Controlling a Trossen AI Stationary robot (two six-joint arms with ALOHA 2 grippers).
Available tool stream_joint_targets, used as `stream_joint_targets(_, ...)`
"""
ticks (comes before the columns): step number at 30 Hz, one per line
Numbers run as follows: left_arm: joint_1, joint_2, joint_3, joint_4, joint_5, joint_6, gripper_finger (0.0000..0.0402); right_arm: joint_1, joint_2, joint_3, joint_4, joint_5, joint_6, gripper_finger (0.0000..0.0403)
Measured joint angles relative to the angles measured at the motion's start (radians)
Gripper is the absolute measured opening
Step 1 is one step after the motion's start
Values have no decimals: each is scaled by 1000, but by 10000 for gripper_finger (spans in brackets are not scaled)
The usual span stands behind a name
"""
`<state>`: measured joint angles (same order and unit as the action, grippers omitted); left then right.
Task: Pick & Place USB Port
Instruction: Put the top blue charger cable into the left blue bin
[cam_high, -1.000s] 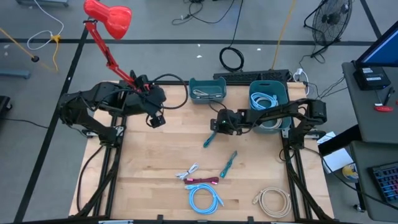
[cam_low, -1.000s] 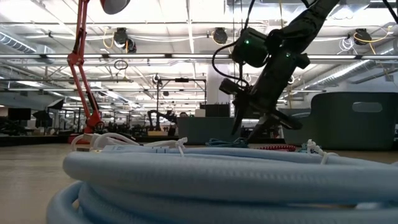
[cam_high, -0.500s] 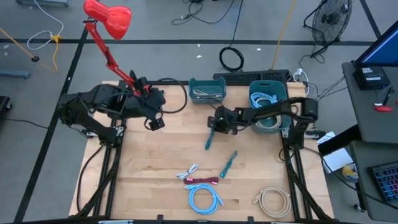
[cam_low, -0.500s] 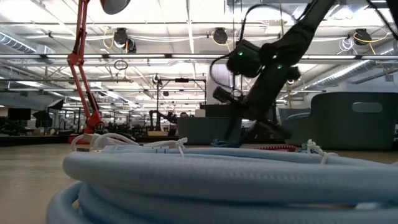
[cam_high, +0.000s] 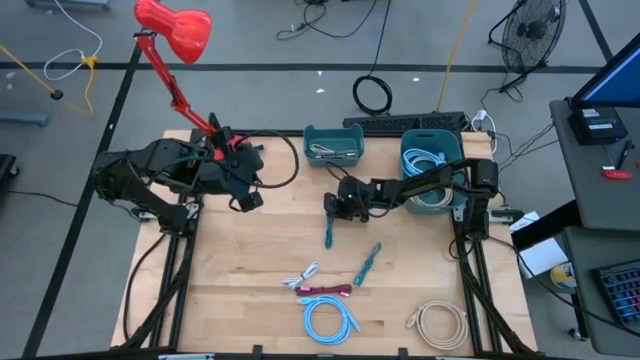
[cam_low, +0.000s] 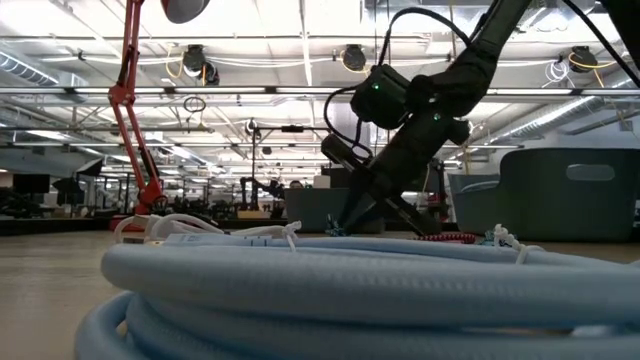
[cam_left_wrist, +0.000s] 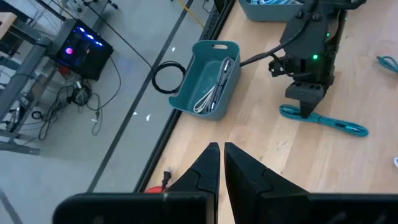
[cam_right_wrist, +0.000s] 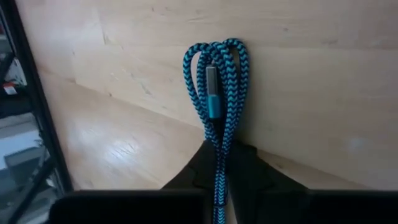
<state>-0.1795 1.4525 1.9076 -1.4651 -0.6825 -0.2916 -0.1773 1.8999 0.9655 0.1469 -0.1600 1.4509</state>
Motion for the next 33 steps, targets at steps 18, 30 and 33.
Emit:
stream_joint_targets(18,34,-78,0,1,-36,-104,26,10,-266,284,-87,230,-336,5)
stream_joint_targets(30,148,-262,-7,135,91,-32,26,91,-550,305,-82,413,-556,5)
stream_joint_targets(33,174,-301,-59,231,164,5,26,123,-591,305,-64,439,-601,5)
